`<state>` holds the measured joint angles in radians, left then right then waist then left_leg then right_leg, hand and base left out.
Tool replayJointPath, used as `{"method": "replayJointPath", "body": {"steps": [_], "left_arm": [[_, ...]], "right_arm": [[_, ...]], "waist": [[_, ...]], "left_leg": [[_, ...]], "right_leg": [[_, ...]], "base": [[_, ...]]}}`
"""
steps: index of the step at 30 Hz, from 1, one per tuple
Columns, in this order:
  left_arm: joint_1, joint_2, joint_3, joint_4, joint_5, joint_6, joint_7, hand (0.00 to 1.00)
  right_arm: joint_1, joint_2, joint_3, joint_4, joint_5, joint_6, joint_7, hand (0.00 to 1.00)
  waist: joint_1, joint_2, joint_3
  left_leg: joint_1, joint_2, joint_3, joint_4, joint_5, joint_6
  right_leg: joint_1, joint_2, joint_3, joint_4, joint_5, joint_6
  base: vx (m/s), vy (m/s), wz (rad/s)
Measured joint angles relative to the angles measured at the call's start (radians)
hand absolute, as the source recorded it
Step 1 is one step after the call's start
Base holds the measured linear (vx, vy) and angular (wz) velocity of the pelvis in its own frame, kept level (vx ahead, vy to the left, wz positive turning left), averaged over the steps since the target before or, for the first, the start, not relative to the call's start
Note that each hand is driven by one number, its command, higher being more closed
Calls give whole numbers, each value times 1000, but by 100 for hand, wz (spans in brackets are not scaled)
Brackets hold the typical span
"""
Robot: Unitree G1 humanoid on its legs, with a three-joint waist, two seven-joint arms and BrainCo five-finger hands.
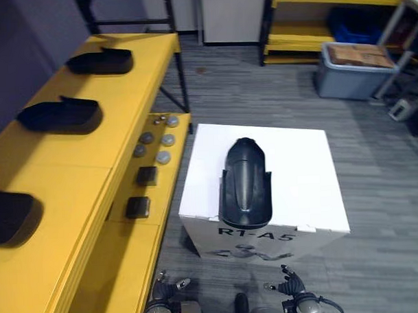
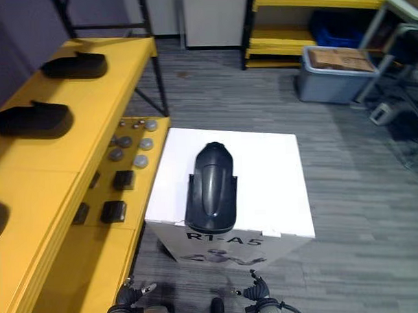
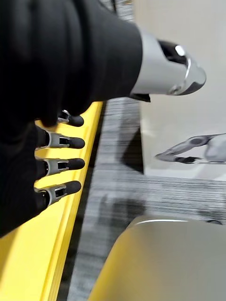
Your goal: Walk over and take plastic housings, then place them on the shelf
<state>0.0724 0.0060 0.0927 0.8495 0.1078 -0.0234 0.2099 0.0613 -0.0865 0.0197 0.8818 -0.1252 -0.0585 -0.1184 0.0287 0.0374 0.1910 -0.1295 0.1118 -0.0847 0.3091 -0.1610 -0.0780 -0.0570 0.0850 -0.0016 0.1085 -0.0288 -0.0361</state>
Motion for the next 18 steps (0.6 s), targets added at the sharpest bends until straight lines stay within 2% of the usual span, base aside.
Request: {"method": "replayJointPath", "body": {"steps": [2,4,6,9,12,15,18], "left_arm": [[-8,15,1,22,-8,1,0,0],[-16,17,0,34,-8,1,0,0],[-11,17,2,37,-8,2,0,0],[-6,25,22,32,-9,2,0,0],[9,35,56,4,-11,4,0,0],[31,35,75,-34,-20,0,-1,0],[61,44,79,-47,-27,-2,-16,0]], "right_arm": [[27,19,-42,-13,21,-1,-2,0],[35,19,-66,-11,41,-1,-3,0],[48,22,-121,-12,80,-1,-5,0],[54,20,-222,-33,130,-1,-8,0],[85,-4,-356,-158,173,-1,-23,0],[110,-69,-505,-316,195,-1,-42,0],[123,-140,-631,-558,189,-1,-78,0]], "waist": [[-7,-24,-16],[-12,-33,-23],[-12,-25,-32],[-14,-17,-41],[-21,-19,-46],[-35,-19,-77],[-43,-32,-88]], "left_leg": [[34,-16,40,-65,3,15],[72,-40,61,-138,28,28],[120,-59,83,-207,57,45],[138,-68,95,-226,61,48],[181,-79,114,-212,61,48],[192,-96,119,-201,61,48],[208,-101,142,-201,61,48]], "right_leg": [[7,-24,30,-24,8,13],[5,-52,42,-23,14,25],[7,-72,50,-13,2,41],[14,-80,51,-15,-7,51],[58,-94,51,-16,-12,59],[75,-112,50,-15,-20,71],[82,-119,50,-9,-30,84]], "base": [[125,182,-41],[181,150,-13],[226,114,-12],[218,98,-9],[167,77,-13],[139,89,-1],[61,49,-13]]}}
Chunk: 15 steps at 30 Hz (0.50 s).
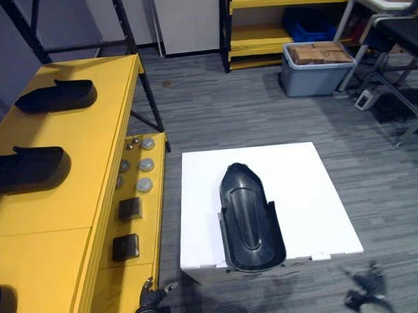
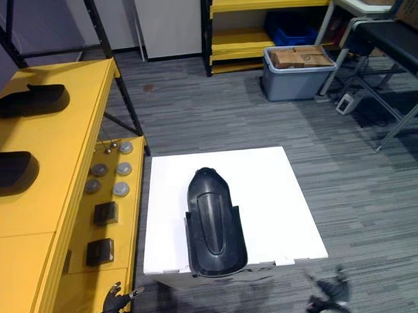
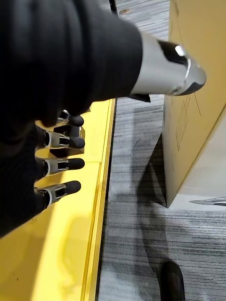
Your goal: Walk over and take plastic housings, then place them on the shelf
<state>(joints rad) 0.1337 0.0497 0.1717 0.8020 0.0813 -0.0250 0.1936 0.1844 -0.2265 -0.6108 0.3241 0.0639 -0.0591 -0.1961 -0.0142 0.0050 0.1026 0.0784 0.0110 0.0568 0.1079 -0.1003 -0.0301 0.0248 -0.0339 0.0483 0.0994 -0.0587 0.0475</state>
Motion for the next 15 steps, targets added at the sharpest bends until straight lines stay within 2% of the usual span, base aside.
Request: {"method": "replayJointPath", "body": {"steps": [2,5,7,10,12,15], "left_arm": [[23,-1,-1,0,0,0,-5,0],[53,-9,-5,2,0,0,-14,0],[60,-20,-10,6,-1,-1,-28,0],[55,-20,-44,24,-2,-5,-35,0],[55,-16,-55,29,-5,-11,-46,0],[49,-6,-80,45,-9,-16,-47,0]], "right_arm": [[5,-39,-29,-123,-20,0,-20,0],[-9,-71,-33,-284,-43,-2,-30,0],[-36,-88,-6,-344,-44,-3,-30,0],[-94,-93,103,-417,-40,-23,-18,0],[-129,-93,232,-474,-39,-52,14,0],[-172,-92,361,-490,-39,-80,42,0]], "waist": [[-9,-12,-6],[-27,-34,-24],[-31,-37,-30],[-30,-36,-36],[-26,-36,-36],[-19,-35,-37]], "left_leg": [[10,-2,0,0,0,0],[15,-1,-1,0,0,0],[15,0,-3,0,0,0],[13,-1,-14,-2,0,1],[10,-1,-40,-5,-1,1],[-1,-1,-63,-12,-3,4]], "right_leg": [[10,-2,-1,0,-9,-7],[9,-2,-2,16,-29,2],[9,-2,-3,16,-32,-3],[9,-2,-7,13,-36,-9],[9,-2,-17,8,-36,-10],[8,-1,-38,-2,-35,-12]], "base": [[39,17,-6],[14,-15,1],[-20,-24,2],[-64,-13,2],[-106,-8,12],[-125,2,23]]}}
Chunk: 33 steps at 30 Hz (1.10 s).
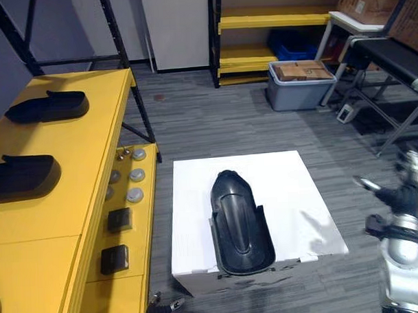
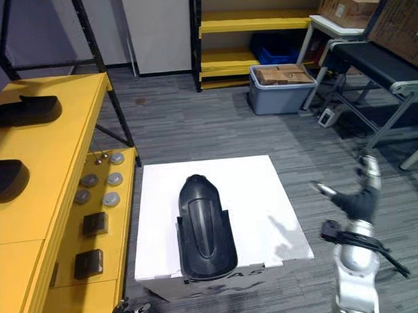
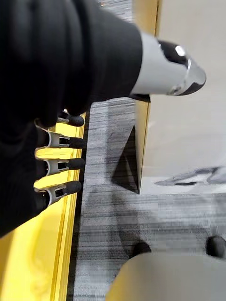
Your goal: Walk over and take plastic housings, then place them on the shelf
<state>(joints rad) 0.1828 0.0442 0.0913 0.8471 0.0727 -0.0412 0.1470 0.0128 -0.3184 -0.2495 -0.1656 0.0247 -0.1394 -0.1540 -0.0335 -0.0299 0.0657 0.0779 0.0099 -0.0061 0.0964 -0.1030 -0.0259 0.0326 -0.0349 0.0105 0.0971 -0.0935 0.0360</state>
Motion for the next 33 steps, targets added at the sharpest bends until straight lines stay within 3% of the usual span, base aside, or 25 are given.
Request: {"method": "replayJointPath", "body": {"steps": [3,8,12,17,23,24,33], "left_arm": [[-8,5,-22,0,-3,-5,-1,0],[-19,6,-35,7,-8,-5,0,0],[-32,6,-39,27,-8,-4,1,0],[-41,4,-40,38,-6,-1,5,0],[-43,1,-41,38,10,11,11,0],[-43,2,-41,38,12,13,11,0],[-49,3,-44,38,31,18,6,0]], "right_arm": [[-22,17,152,29,-12,-2,40,0],[-27,108,267,159,-99,11,60,0],[-27,157,271,235,-210,52,58,0],[-17,201,258,327,-357,124,42,0],[-21,223,230,415,-443,158,-3,0],[-28,234,208,423,-449,158,-6,100],[-103,237,144,516,-462,160,-5,100]], "waist": [[21,1,0],[39,7,5],[39,18,11],[40,23,14],[37,30,13],[37,29,13],[42,24,9]], "left_leg": [[-3,0,-27,-7,0,0],[-5,2,-34,-27,6,9],[-14,1,-37,-43,19,21],[-18,7,-55,-65,38,11],[-17,9,-66,-73,44,1],[-17,9,-75,-73,45,-2],[-12,16,-83,-87,50,-17]], "right_leg": [[1,0,-29,1,7,-9],[-3,2,-31,-12,37,-8],[-4,2,-40,-42,66,-10],[-4,8,-55,-58,76,-15],[8,10,-75,-79,77,-16],[15,10,-81,-84,77,-16],[24,14,-96,-94,84,-16]], "base": [[-172,25,28],[-138,28,2],[-88,17,0],[-20,-23,11],[29,-11,6],[37,-1,17],[-5,0,4]]}}
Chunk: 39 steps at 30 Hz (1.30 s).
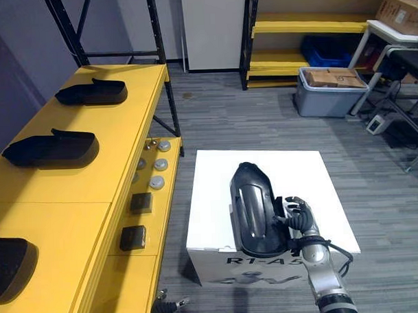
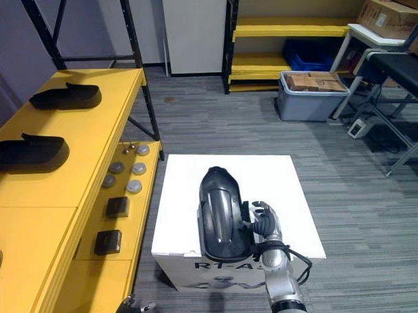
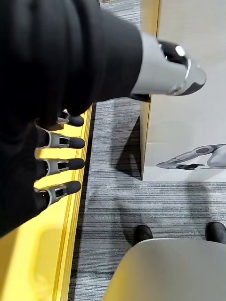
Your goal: Walk over and take plastic housings, then place them on the shelf
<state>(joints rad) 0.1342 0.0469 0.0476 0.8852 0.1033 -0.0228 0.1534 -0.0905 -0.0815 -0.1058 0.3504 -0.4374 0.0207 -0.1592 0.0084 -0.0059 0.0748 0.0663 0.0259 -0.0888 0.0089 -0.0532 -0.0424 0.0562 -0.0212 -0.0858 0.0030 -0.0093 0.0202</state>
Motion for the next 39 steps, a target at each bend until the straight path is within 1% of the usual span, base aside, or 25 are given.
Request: {"method": "replayJointPath", "body": {"steps": [3,8,14,16,18,20,21,22,23,24,26,27,28,30,31,33,37,39], "left_arm": [[-3,0,0,0,0,1,-1,0],[-3,1,0,0,0,1,-1,0],[-3,1,0,-2,-3,1,1,0],[-2,1,0,-14,-4,0,4,0],[22,0,3,-67,-5,0,14,0],[47,0,6,-163,-17,1,21,0],[65,-1,6,-258,-34,-1,35,0],[69,-2,7,-294,-40,-2,41,0],[69,-4,9,-346,-45,-4,47,0],[71,-9,24,-437,-52,-5,58,0],[74,-34,60,-536,-53,-7,66,0],[77,-45,77,-610,-60,-11,82,0],[77,-47,78,-642,-61,-13,85,0],[76,-57,74,-762,-62,-26,91,0],[76,-62,71,-790,-62,-27,91,0],[76,-77,32,-886,-63,-36,97,0],[72,-79,-61,-994,-84,-46,96,0],[63,-78,-119,-1033,-132,-57,95,0]], "right_arm": [[-1,0,-9,19,12,0,5,100],[-1,2,0,21,49,3,25,100],[-1,16,14,13,82,-1,24,100],[1,23,15,2,98,-1,20,100],[16,25,32,-48,114,-1,13,100],[21,39,30,-103,117,-1,-2,100],[29,45,31,-133,118,-2,-16,100],[38,45,31,-147,118,-2,-21,100],[57,45,30,-175,118,-2,-30,100],[77,46,30,-211,117,-2,-40,100],[88,47,30,-247,116,-2,-48,100],[92,49,30,-274,113,-2,-57,100],[92,51,31,-289,113,-2,-60,100],[92,60,37,-358,113,-6,-78,100],[91,61,40,-377,113,-6,-80,100],[91,63,59,-436,112,-21,-92,100],[91,90,95,-493,112,-36,-98,100],[87,90,133,-513,111,-44,-102,100]], "waist": [[6,-3,-2],[7,-5,-5],[9,-9,-6],[9,-9,-6],[9,-9,-6],[11,-8,-6],[13,-8,-6],[16,-8,-6],[23,-8,-6],[30,-8,-5],[30,-7,-4],[30,-7,-4],[30,-7,-4],[31,-7,-4],[31,-7,-4],[31,-7,-4],[31,-7,-4],[31,-7,-4]], "left_leg": [[10,5,-2,-9,3,-4],[10,10,-1,-14,3,-4],[12,9,0,-13,3,-4],[11,8,0,-11,3,-4],[10,8,0,-9,3,-4],[8,9,0,-7,3,-4],[6,10,0,-7,3,-4],[5,10,-1,-6,3,-4],[3,9,0,-5,3,-4],[-2,9,-1,-3,3,-4],[-4,7,-1,0,4,-3],[-4,6,-1,5,4,-3],[-4,6,-1,8,4,-3],[-4,3,-1,14,4,-3],[-4,3,-2,14,4,-3],[-4,2,-4,14,4,-3],[-1,2,-13,14,5,-2],[10,2,-13,14,4,-1]], "right_leg": [[14,4,-4,-17,5,-4],[17,10,-5,-29,7,-7],[19,9,-4,-29,7,-7],[19,8,-3,-28,7,-7],[19,9,-3,-28,7,-7],[16,9,-1,-26,7,-7],[14,10,0,-23,7,-7],[13,10,0,-23,6,-7],[12,10,1,-23,6,-7],[8,10,1,-23,6,-7],[7,9,1,-23,7,-8],[10,8,1,-23,6,-8],[11,8,1,-23,6,-8],[14,6,-1,-24,6,-8],[15,6,-2,-24,6,-8],[16,5,-3,-24,6,-8],[20,5,-5,-24,6,-8],[31,6,-5,-25,6,-8]], "base": [[5,-8,4],[36,-5,0],[29,4,0],[0,0,0],[0,0,0],[0,0,0],[0,0,0],[0,0,0],[0,0,0],[0,0,0],[0,0,0],[0,0,0],[0,0,0],[0,0,0],[0,0,0],[2,7,2],[-6,9,4],[0,0,0]]}}
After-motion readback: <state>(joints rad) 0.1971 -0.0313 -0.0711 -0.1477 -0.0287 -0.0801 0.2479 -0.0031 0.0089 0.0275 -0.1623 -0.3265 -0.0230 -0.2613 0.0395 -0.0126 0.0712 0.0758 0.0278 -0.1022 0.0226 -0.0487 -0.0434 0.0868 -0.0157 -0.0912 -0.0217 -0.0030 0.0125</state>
